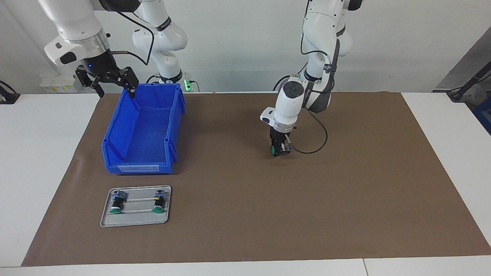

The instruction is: Place and press button with both arms

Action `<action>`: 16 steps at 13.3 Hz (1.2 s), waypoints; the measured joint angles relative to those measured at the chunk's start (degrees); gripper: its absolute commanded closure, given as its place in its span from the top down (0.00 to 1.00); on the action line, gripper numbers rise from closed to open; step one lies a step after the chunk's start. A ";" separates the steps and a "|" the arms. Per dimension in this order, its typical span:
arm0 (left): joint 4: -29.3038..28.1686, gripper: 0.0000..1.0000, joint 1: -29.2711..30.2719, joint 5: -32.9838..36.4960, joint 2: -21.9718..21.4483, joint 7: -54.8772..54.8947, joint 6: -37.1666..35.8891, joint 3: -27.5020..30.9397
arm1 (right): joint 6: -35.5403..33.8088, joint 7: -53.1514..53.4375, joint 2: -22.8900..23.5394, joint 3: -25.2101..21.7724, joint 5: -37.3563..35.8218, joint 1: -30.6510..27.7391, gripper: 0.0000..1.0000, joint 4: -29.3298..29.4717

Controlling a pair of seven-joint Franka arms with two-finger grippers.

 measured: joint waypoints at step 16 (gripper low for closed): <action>5.08 0.20 9.16 -27.68 -1.59 20.21 -4.33 0.47 | 0.00 0.00 0.00 0.00 0.00 0.00 1.00 0.00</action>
